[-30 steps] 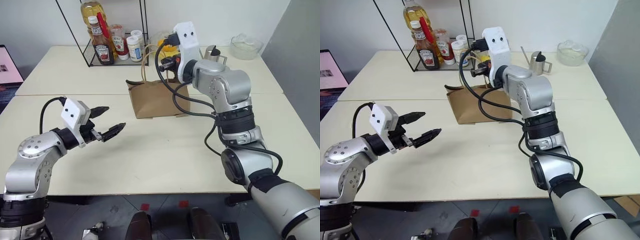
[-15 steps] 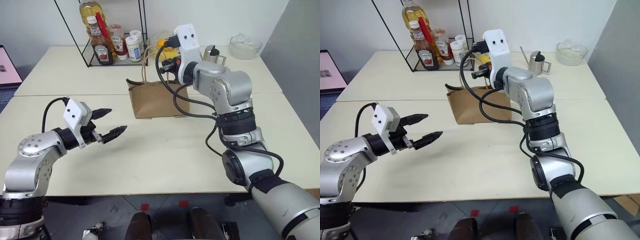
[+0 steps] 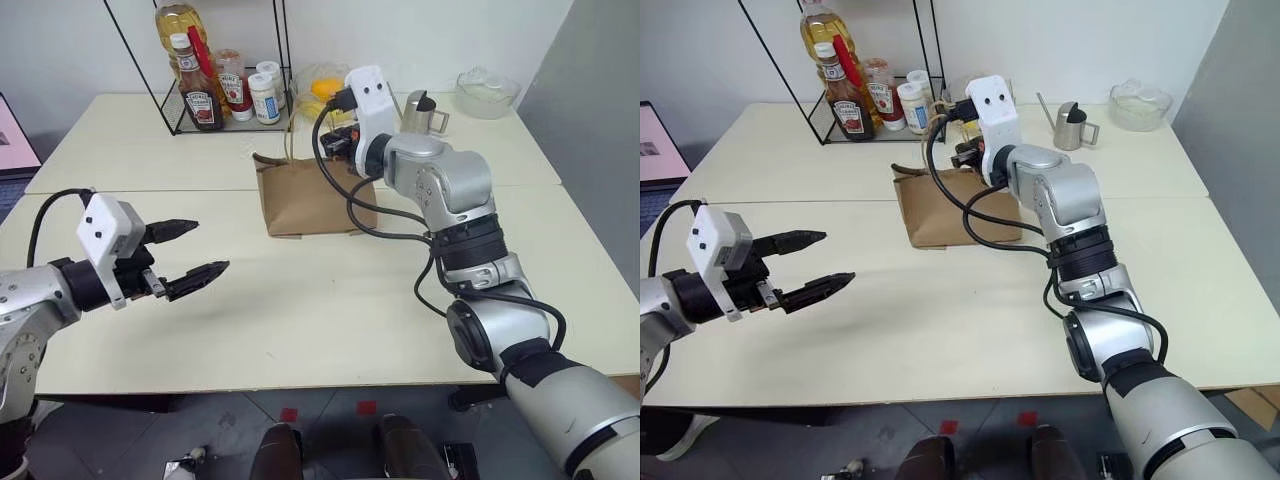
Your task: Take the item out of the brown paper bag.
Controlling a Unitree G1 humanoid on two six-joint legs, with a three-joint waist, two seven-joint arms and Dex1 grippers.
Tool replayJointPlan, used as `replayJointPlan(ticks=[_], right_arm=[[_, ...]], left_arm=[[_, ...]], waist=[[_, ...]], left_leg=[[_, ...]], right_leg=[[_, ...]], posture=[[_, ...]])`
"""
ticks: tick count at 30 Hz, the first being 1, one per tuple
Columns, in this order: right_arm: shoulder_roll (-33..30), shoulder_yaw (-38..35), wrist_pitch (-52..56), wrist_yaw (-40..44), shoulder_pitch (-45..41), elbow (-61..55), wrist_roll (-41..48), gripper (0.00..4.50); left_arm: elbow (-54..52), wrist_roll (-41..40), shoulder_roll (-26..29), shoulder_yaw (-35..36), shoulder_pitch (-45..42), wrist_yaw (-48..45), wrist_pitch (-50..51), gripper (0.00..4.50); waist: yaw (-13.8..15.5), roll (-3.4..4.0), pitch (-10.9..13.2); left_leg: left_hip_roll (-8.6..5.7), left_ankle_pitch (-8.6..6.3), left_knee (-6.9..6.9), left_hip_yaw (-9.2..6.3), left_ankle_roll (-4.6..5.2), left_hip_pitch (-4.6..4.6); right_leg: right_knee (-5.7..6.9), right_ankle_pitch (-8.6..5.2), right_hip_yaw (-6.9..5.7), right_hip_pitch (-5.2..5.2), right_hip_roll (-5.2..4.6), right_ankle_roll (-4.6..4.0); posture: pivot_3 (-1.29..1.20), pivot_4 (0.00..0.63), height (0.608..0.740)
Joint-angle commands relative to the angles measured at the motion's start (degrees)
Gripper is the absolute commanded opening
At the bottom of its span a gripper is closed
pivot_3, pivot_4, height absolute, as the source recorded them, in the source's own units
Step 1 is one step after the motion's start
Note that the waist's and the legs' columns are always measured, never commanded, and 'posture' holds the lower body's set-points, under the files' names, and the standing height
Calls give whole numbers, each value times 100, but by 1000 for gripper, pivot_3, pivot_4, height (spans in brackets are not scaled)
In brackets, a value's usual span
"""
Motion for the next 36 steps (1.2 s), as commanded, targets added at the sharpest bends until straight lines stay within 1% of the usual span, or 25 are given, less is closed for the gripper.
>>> replayJointPlan(ticks=[1,5,7,8,11,14,16,19,20,22,23,24,26,29,31,32,34,36], right_arm=[[-63,19,-238,130,-141,-62,-24,2031],[-174,8,-177,247,-31,-318,-21,3483],[-332,20,22,364,121,-740,35,4202],[-428,32,147,445,216,-1012,78,4449],[-759,-39,523,714,669,-2060,332,4449],[-1196,-257,1000,1051,1408,-3411,864,4449],[-1536,-308,1252,1390,1845,-4149,1259,4449],[-2238,-250,1186,1953,2657,-5220,1643,4449],[-2488,-398,1262,2135,3110,-5621,1891,4482],[-2708,-635,1186,2290,3809,-6135,2210,4500],[-2799,-629,1127,2274,4025,-6319,2233,4500],[-2861,-601,1058,2247,4159,-6446,2236,4500],[-2934,-609,1051,2150,4342,-6675,2295,4500],[-2909,-725,1144,1855,4463,-6849,2386,4500],[-2827,-706,1251,1597,4497,-6979,2411,4500],[-2821,-732,1244,1533,4569,-7025,2429,4500],[-2661,-515,1274,1225,4627,-7177,2393,4500],[-2449,-231,1444,836,4527,-7303,2346,4500]], left_arm=[[-247,-111,89,256,28,82,47,4500],[-411,-180,52,228,-55,260,175,4500],[-512,-227,43,198,-90,348,261,4500],[-562,-258,46,178,-106,394,302,4500],[-739,-385,18,100,-186,554,465,4500],[-887,-522,0,-21,-303,707,670,4500],[-958,-575,11,-120,-380,765,751,4500],[-941,-651,77,-179,-518,756,838,4500],[-845,-602,100,-214,-625,798,841,4321],[-620,-397,159,-311,-783,817,739,3890],[-500,-310,182,-336,-832,792,666,3648],[-377,-230,197,-369,-896,770,585,3309],[-7,-18,227,-531,-1179,709,358,2668],[795,380,236,-937,-1885,592,-74,1676],[1514,679,210,-1226,-2469,447,-436,1033],[1897,838,112,-1421,-2852,423,-593,679],[2931,1218,-71,-1742,-3592,343,-1059,26],[4106,1711,-210,-2067,-4344,319,-1606,26]], waist=[[-4,0,0],[-4,-1,0],[3,-1,0],[5,-2,0],[18,-3,0],[28,-5,0],[53,-7,2],[95,-9,3],[97,-9,3],[116,-20,4],[122,-22,6],[116,-23,7],[93,-25,10],[118,-39,14],[128,-45,16],[129,-49,18],[162,-56,19],[195,-57,19]], left_leg=[[0,0,0,0,0,0],[0,0,0,0,0,0],[0,0,0,-1,0,-2],[0,0,0,-2,0,-2],[0,0,0,-2,0,-4],[0,0,0,-7,0,-4],[-1,0,1,-7,0,-4],[-1,0,3,-7,0,-2],[-1,0,3,-7,0,-1],[-1,0,3,-11,0,1],[0,-1,3,-13,1,4],[-1,0,5,-13,1,4],[-1,0,9,-10,2,7],[1,2,9,-20,3,15],[0,2,10,-19,3,15],[0,2,10,-20,3,14],[0,2,10,-20,2,13],[-1,3,11,-21,2,11]], right_leg=[[0,0,0,0,0,0],[0,0,0,0,0,0],[0,0,-1,0,0,0],[0,0,-1,0,-1,0],[-2,0,-1,0,-1,0],[-2,0,-2,3,0,0],[-4,0,-1,6,0,0],[-5,0,0,7,1,0],[-5,-1,0,9,1,1],[-9,-1,-3,14,2,1],[-9,-2,-3,17,5,0],[-8,-2,-1,17,4,0],[-5,-1,3,17,5,1],[0,-1,-3,23,12,1],[-1,-1,-2,24,12,1],[-2,-1,-2,24,12,1],[-2,-1,-4,25,12,1],[-2,-1,-6,23,12,1]], posture=[[0,150,740],[0,150,740],[0,150,740],[0,150,740],[0,150,740],[0,150,740],[0,150,740],[0,150,740],[0,150,740],[0,150,740],[0,150,740],[0,150,740],[0,150,740],[0,150,740],[0,150,740],[0,150,740],[0,150,740],[0,150,740]])
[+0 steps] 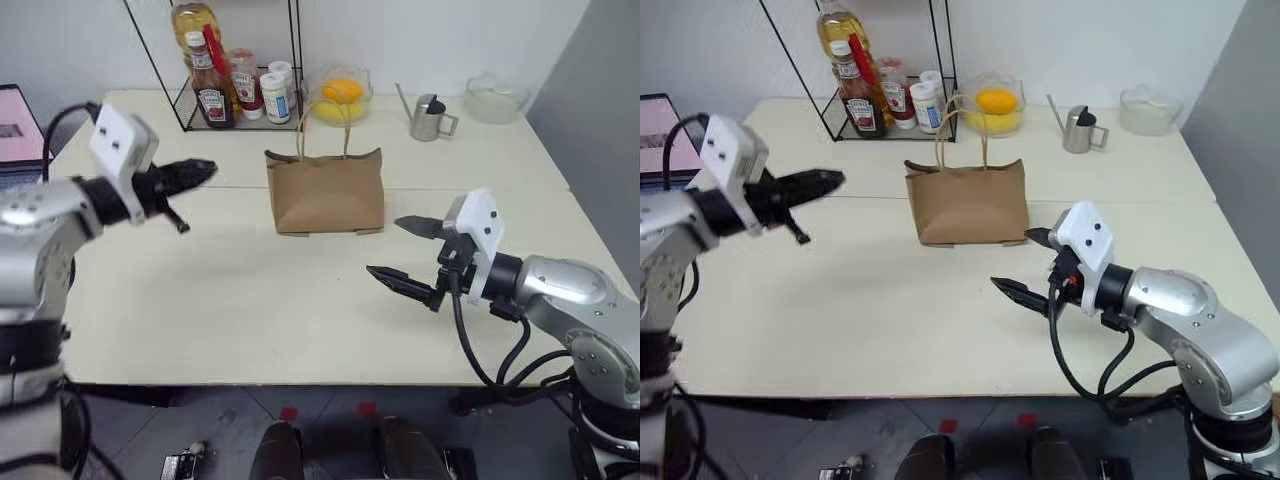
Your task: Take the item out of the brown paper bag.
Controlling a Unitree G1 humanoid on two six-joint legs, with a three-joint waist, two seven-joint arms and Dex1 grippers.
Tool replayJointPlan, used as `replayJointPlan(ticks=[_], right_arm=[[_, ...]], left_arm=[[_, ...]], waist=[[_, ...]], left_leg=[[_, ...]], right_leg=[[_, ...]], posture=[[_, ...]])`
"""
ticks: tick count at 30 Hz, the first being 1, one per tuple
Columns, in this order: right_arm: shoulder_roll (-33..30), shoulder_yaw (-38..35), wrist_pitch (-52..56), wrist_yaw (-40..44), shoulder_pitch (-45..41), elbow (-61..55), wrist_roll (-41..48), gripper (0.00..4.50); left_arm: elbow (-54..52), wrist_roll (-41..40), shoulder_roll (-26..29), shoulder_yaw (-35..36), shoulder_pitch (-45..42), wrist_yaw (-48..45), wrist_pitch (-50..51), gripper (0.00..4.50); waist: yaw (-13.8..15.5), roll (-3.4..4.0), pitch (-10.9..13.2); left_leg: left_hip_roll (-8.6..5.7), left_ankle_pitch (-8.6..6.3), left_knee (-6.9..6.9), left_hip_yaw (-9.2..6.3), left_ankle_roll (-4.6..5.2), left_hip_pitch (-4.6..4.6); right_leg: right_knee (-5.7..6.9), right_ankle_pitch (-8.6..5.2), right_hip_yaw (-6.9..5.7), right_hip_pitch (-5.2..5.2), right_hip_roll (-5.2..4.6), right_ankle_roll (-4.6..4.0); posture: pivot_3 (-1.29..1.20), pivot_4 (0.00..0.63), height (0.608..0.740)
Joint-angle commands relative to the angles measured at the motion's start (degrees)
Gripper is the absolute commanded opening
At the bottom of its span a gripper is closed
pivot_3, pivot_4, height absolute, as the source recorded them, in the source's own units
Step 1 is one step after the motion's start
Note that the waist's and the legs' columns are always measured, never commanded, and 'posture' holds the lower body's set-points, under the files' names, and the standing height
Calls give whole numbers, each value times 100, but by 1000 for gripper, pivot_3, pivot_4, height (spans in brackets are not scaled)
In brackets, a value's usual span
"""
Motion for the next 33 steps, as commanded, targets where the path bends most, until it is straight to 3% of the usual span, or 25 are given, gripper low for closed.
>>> replayJointPlan(ticks=[1,6,11,17,23,28,33], right_arm=[[280,332,211,-623,-140,-393,-30,4500],[565,543,289,-1183,43,-444,-161,4500],[569,410,461,-1374,97,-569,-64,4500],[326,182,799,-1473,77,-660,-22,4500],[198,-95,976,-1496,18,-738,114,4500],[178,-236,1086,-1556,-16,-820,247,4500],[97,-458,1129,-1534,86,-883,435,4500]], left_arm=[[1845,889,-215,-518,-1151,6,-1012,26],[4708,2066,-1118,-1277,-3004,387,-2478,26],[6151,2912,-1890,-1748,-3899,839,-3395,26],[6786,3608,-2547,-1969,-4364,1659,-3434,26],[6921,4232,-2657,-2223,-4488,1963,-3425,26],[6980,4486,-2712,-2287,-4460,1709,-3279,26],[6968,4360,-2760,-2124,-4403,863,-3232,26]], waist=[[23,-1,0],[90,-8,1],[86,-20,8],[27,-21,9],[2,-21,9],[21,-21,9],[27,-21,8]], left_leg=[[0,0,1,-1,0,-1],[-2,1,4,-6,0,-11],[-6,8,3,-10,-13,-23],[-6,10,1,-11,-17,-22],[-6,11,1,-11,-18,-20],[-7,11,1,-11,-18,-21],[-7,12,2,-11,-20,-21]], right_leg=[[0,0,-1,0,0,0],[-3,0,-9,-3,-1,-1],[-10,0,-13,-4,-5,-1],[-4,0,-10,-6,-2,0],[-2,0,-8,-6,-1,0],[-2,0,-8,-5,-2,0],[-1,0,-9,-3,-2,0]], posture=[[0,150,740],[0,150,740],[0,150,740],[0,150,740],[0,150,740],[0,150,740],[0,150,740]])
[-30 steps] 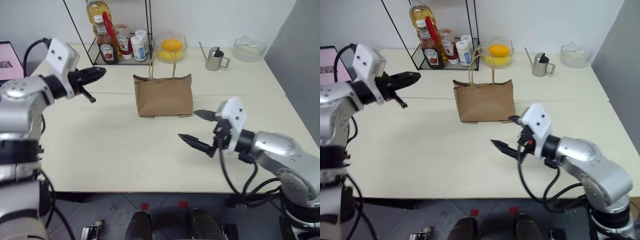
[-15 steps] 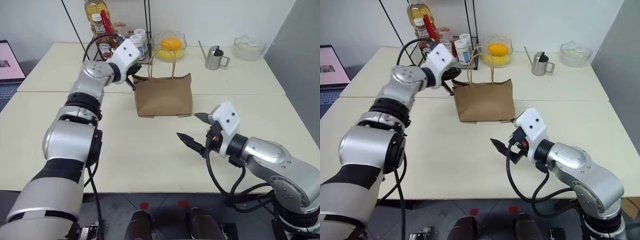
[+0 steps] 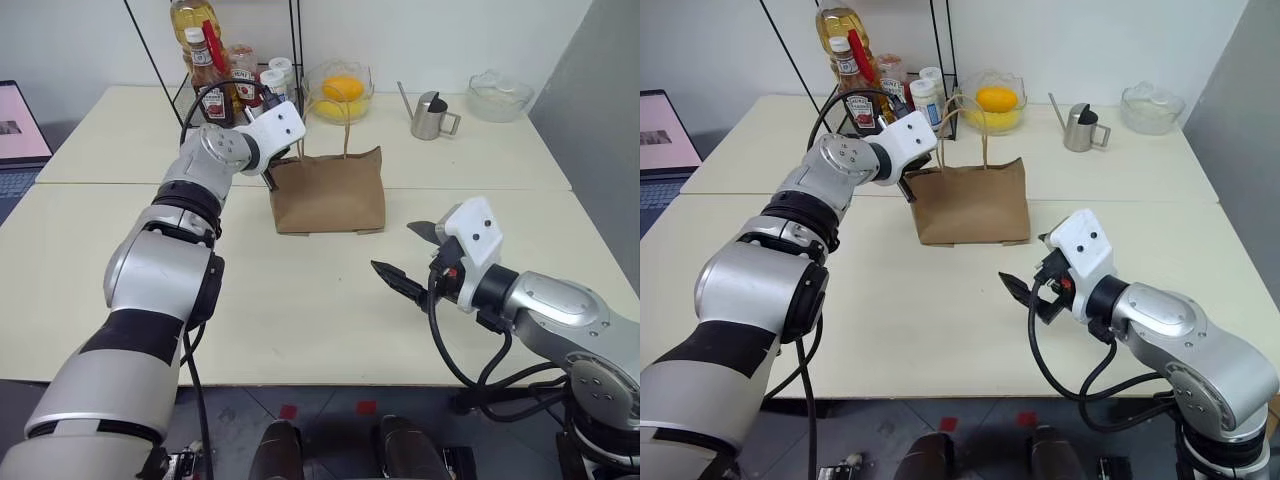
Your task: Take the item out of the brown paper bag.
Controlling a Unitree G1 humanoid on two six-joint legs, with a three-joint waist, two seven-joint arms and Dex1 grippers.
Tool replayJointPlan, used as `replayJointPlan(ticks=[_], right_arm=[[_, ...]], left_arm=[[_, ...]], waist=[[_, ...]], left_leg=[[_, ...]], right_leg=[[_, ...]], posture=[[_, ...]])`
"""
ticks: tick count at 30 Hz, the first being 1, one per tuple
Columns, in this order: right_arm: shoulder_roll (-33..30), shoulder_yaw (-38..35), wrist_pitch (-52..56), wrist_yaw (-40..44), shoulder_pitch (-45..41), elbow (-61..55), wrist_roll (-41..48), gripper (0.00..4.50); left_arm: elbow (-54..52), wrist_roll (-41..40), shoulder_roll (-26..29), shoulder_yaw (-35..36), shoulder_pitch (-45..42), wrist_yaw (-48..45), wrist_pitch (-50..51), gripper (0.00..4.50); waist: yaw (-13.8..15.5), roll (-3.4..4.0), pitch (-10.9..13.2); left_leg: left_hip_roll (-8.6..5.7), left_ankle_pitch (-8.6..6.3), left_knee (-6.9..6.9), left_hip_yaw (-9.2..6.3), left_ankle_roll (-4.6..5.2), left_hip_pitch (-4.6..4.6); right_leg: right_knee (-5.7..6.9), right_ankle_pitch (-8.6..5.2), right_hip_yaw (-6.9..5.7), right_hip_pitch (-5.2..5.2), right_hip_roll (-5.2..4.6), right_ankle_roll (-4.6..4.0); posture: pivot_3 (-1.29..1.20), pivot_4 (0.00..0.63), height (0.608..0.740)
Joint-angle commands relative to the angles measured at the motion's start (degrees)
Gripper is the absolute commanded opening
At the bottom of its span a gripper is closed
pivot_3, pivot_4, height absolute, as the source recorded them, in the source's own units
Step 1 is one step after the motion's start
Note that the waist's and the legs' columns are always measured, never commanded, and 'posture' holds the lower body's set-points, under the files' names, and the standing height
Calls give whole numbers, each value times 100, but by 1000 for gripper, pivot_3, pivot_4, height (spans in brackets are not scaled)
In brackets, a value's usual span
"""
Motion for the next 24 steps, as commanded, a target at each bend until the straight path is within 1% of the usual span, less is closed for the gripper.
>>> replayJointPlan(ticks=[1,8,12,16,21,24], right_arm=[[-134,-303,5,46,16,-242,187,4500],[-559,-595,80,352,175,-363,715,4500],[-930,-670,-5,568,384,-401,910,4500],[-1120,-677,-110,632,438,-381,1047,4500],[-1270,-582,-271,710,397,-266,1097,4500],[-1355,-510,-369,760,373,-196,1136,4500]], left_arm=[[-62,-50,-4,105,-123,-614,-33,26],[-149,-171,173,185,-43,-2010,-216,26],[-262,-303,383,202,38,-2998,-405,26],[-445,-487,591,228,126,-3825,-506,26],[-872,-768,823,329,362,-4710,-427,26],[-1438,-969,970,323,712,-5267,-222,26]], waist=[[2,0,0],[-2,0,0],[-5,0,0],[-15,0,0],[-35,0,0],[-73,0,0]], left_leg=[[0,0,0,0,0,0],[0,0,0,0,0,1],[0,0,1,0,2,1],[0,0,1,-1,3,3],[1,-1,2,-2,6,3],[2,-1,2,-3,6,4]], right_leg=[[0,0,0,0,0,0],[1,0,0,1,0,0],[2,0,0,2,0,0],[4,0,0,2,1,0],[4,0,0,3,0,0],[6,0,-1,3,1,0]], posture=[[0,150,740],[0,150,740],[0,150,740],[0,150,740],[0,150,740],[0,150,740]])
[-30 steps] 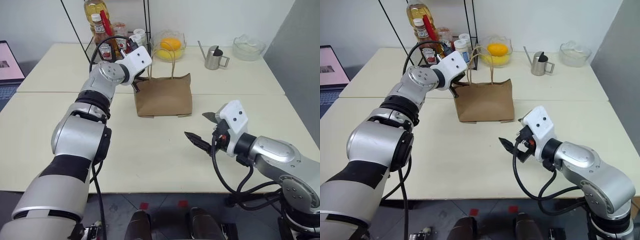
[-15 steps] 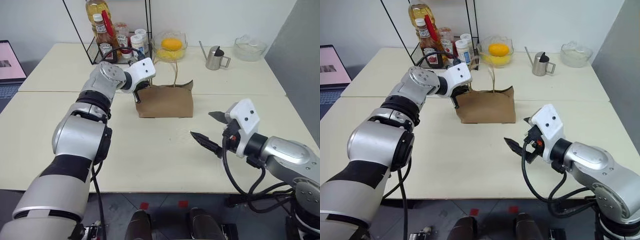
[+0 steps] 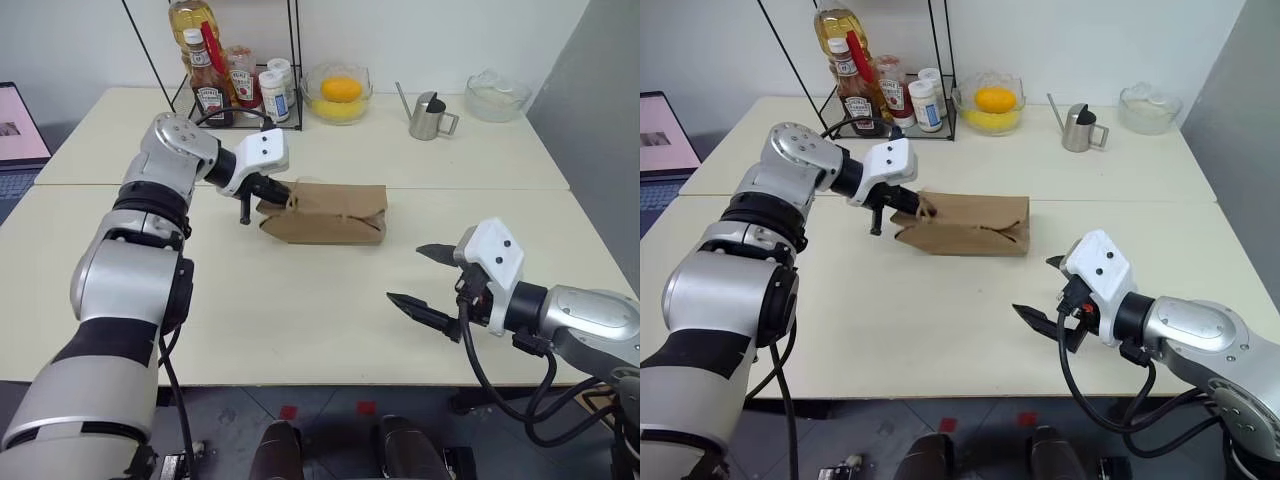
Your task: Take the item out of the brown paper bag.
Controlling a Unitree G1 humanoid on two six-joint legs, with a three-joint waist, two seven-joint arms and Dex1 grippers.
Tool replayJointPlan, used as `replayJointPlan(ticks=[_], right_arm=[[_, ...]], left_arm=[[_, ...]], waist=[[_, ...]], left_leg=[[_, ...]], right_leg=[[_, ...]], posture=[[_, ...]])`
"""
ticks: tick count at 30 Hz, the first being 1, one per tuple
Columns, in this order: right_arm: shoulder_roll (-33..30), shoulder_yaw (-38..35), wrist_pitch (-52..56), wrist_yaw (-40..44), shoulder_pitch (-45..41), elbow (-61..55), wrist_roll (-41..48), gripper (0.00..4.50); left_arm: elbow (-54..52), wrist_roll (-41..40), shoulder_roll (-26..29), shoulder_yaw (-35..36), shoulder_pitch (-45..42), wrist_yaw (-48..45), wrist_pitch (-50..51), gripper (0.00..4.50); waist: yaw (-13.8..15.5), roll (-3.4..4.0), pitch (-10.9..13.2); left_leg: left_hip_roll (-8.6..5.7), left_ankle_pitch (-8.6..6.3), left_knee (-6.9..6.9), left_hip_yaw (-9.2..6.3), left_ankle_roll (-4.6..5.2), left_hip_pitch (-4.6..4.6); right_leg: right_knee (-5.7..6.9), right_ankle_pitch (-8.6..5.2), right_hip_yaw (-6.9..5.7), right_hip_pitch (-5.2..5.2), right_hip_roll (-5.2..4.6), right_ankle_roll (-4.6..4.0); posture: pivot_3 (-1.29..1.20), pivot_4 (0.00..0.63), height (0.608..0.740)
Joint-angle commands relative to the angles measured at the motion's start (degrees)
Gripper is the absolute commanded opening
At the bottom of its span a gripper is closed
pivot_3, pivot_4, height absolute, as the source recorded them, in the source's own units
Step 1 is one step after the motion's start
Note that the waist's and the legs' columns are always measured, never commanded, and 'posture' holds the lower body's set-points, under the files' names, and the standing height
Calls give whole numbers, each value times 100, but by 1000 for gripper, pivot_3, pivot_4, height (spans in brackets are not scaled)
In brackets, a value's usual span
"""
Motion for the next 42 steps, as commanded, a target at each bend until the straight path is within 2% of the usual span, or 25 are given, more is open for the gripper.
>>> replayJointPlan(ticks=[1,5,8,11,14,19,20,23,28,37,42], right_arm=[[-97,27,-229,95,-86,7,57,4500],[-186,172,-395,192,-83,100,9,4500],[-255,304,-548,265,-63,164,-77,4500],[-349,445,-758,341,-38,207,-212,4500],[-441,516,-1007,452,56,209,-384,4500],[-542,572,-1467,692,250,266,-636,4500],[-544,602,-1519,744,251,290,-645,4500],[-559,669,-1629,871,246,352,-692,4500],[-633,827,-1710,1028,197,397,-764,4500],[-641,815,-1502,870,175,249,-612,4500],[-645,757,-1384,798,193,170,-552,4500]], left_arm=[[-836,-381,240,-18,365,-614,300,26],[-3106,-1495,926,-699,1509,-713,1386,26],[-4541,-2003,1440,-852,2198,-713,1972,26],[-5107,-2028,1559,-578,2481,-629,2103,26],[-5423,-2279,1524,-179,2583,-453,2042,26],[-6378,-2859,1821,387,3115,-630,1992,26],[-6544,-2860,1912,375,3307,-685,1652,199],[-6753,-2860,2048,283,3675,-713,969,875],[-6468,-2725,1694,247,4033,-700,-345,2341],[-5666,-2557,1301,-304,4035,-713,-2030,2341],[-5426,-2583,1114,-544,3939,-713,-2439,2341]], waist=[[-15,0,0],[-43,1,0],[-45,0,0],[1,0,0],[53,0,0],[56,0,0],[43,1,0],[53,1,0],[107,0,0],[120,0,0],[118,0,0]], left_leg=[[0,0,0,-1,0,0],[4,1,1,-1,-2,1],[8,2,0,-2,-4,1],[7,2,10,-3,-2,1],[6,-8,34,-7,16,-2],[6,-10,50,-6,19,-1],[7,-10,50,-6,19,-1],[7,-9,50,-6,18,2],[6,-10,67,-5,19,1],[4,-11,73,-5,20,0],[4,-11,73,-5,20,0]], right_leg=[[1,0,-1,0,0,0],[4,0,1,0,0,0],[4,0,4,0,2,-1],[8,0,1,2,2,-1],[11,0,-4,12,1,-1],[15,0,-1,17,2,0],[16,0,0,17,3,0],[19,0,1,17,3,-1],[31,0,2,18,3,0],[34,0,4,19,4,0],[35,0,4,19,4,0]], posture=[[0,150,740],[0,150,740],[0,150,740],[0,150,740],[0,150,740],[0,150,740],[0,150,740],[0,150,740],[0,150,740],[0,150,740],[0,150,740]])
